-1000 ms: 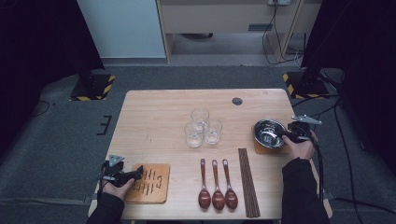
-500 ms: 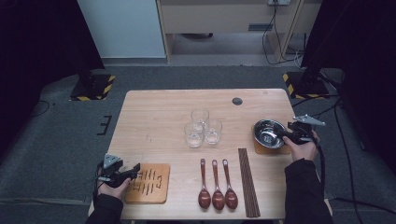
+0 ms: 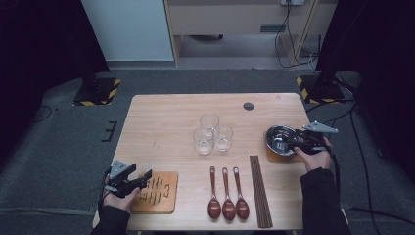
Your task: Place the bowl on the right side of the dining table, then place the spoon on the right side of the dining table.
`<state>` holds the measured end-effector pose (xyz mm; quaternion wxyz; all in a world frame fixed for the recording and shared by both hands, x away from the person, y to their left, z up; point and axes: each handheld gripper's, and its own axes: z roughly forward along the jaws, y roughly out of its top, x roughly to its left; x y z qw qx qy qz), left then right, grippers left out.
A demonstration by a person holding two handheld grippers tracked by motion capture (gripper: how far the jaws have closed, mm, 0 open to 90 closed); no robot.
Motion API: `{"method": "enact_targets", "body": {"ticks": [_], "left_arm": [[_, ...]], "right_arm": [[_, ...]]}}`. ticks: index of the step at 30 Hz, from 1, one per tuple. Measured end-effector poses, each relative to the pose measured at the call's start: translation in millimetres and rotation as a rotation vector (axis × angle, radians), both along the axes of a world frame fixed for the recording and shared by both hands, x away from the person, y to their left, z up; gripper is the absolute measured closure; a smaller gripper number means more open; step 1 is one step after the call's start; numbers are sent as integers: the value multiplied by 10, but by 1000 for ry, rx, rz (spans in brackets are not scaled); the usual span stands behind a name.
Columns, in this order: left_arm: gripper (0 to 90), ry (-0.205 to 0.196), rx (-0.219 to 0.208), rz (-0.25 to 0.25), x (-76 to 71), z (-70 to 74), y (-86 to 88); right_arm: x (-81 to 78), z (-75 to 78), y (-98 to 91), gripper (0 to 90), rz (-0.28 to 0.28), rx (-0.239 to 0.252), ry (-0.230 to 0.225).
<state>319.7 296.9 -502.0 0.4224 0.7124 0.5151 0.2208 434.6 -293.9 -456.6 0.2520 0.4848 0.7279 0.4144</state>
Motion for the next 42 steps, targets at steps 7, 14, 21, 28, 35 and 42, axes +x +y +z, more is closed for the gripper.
{"method": "enact_targets", "body": {"ticks": [7,14,21,28,35,42], "left_arm": [[255,5,0,-49,5,33,-87],[236,23,11,-119,35,69,-257],[213,17,17,-161,70,132,-420],[214,9,42,-228,73,193,-680],[228,17,54,-288,75,246,-981],[222,9,76,-335,57,271,-1219]], "right_arm": [[-35,75,179,356,74,-11,-14],[-121,97,272,356,124,1,-15],[-220,90,281,349,142,16,-12],[-298,52,339,349,175,26,-4],[-368,58,422,345,201,34,-10],[-426,23,480,344,220,32,-7]]}}
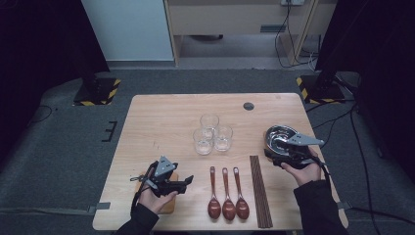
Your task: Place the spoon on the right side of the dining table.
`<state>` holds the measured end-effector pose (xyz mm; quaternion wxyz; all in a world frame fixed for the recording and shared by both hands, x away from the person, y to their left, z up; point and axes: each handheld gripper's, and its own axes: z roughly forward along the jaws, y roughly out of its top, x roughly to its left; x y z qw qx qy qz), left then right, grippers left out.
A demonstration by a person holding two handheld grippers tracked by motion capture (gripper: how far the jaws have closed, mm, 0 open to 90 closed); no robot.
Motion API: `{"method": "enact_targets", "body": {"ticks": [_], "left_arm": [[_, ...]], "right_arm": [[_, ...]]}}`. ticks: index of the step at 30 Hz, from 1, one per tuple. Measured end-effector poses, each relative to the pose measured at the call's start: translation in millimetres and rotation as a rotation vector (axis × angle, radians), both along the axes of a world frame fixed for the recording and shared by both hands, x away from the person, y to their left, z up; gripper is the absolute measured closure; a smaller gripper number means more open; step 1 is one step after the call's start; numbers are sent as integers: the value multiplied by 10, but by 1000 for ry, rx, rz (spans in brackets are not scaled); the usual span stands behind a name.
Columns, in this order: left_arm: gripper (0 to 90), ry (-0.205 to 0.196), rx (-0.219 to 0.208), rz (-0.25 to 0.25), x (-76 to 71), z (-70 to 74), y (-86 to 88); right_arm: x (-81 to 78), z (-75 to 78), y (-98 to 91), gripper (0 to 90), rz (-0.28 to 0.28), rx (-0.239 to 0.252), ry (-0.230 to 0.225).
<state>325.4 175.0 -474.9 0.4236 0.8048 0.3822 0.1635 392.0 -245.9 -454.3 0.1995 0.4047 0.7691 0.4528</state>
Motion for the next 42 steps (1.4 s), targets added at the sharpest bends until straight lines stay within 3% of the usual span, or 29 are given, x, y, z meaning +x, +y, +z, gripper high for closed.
{"method": "enact_targets", "body": {"ticks": [16,33,42], "left_arm": [[210,25,-20,-79,-101,0,-441],[177,49,-2,-168,-175,-102,-898],[178,66,30,-205,-192,-175,-1056]], "right_arm": [[-47,-75,114,350,23,-4,19],[-60,-130,233,349,54,-16,36],[-68,-160,307,349,69,-14,44]]}}
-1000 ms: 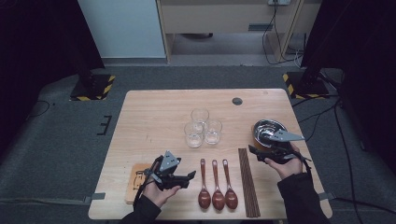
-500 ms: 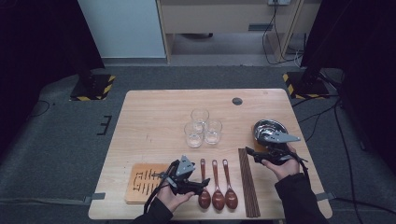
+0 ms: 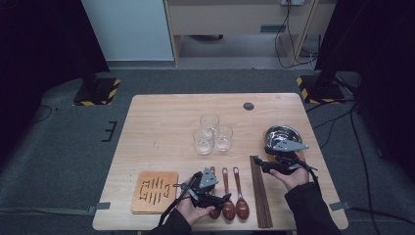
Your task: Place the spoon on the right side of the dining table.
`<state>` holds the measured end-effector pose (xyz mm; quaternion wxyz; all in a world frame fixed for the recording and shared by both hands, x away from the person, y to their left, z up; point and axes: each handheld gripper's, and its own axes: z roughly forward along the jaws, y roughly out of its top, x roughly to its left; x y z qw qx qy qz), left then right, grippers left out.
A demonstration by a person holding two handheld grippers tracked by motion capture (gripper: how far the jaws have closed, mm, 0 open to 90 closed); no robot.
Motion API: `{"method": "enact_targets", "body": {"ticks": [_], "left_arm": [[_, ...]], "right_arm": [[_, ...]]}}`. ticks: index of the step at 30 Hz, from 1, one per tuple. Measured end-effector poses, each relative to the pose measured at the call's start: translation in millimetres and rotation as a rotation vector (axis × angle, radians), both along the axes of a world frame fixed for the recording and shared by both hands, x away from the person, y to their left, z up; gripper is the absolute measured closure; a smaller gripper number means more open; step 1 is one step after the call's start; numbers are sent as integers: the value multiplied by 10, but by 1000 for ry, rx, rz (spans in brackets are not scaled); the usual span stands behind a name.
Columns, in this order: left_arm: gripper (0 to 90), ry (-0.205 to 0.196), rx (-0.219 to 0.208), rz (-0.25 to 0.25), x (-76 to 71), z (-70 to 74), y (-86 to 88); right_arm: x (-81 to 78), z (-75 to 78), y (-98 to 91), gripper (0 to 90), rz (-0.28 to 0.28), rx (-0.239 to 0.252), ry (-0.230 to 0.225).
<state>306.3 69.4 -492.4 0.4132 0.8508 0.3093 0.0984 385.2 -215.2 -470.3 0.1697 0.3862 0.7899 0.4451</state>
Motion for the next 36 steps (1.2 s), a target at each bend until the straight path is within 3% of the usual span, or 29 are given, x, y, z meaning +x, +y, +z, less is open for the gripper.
{"method": "enact_targets", "body": {"ticks": [12,36], "left_arm": [[159,9,47,-70,-23,-109,-215],[138,47,98,-186,-67,-244,-531]], "right_arm": [[-5,-32,76,348,14,-8,11],[-6,-101,223,350,45,-20,39]]}}
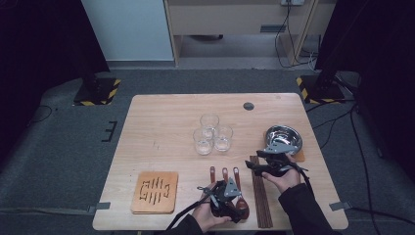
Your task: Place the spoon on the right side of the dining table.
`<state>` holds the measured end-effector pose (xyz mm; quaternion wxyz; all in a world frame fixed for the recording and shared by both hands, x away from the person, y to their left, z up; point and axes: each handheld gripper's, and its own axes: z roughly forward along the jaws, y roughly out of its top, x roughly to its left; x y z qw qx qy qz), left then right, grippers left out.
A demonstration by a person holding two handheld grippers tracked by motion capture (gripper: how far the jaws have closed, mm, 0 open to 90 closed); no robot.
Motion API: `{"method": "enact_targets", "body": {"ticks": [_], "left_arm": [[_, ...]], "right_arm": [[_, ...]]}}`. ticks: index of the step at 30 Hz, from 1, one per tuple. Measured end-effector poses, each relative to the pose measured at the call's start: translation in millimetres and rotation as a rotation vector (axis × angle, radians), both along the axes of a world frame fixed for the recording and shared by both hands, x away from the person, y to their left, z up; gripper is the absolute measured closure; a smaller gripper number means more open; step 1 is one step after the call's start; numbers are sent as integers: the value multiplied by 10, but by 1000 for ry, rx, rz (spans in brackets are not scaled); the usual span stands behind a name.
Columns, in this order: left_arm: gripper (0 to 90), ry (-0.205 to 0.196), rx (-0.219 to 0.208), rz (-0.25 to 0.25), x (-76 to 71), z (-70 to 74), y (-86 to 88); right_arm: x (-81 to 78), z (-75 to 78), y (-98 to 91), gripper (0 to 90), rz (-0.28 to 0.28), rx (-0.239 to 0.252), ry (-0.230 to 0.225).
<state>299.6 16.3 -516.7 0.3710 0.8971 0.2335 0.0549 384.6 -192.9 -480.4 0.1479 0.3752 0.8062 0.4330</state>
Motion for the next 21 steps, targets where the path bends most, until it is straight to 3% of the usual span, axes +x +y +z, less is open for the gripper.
{"method": "enact_targets", "body": {"ticks": [10,17,21], "left_arm": [[145,-11,19,-27,-12,-55,-55],[153,-37,31,-42,-20,-83,-84],[157,-33,27,-43,-26,-100,-83]], "right_arm": [[-8,-52,66,352,18,-8,26],[-21,-115,140,363,38,0,74],[-25,-143,178,366,56,1,85]]}}
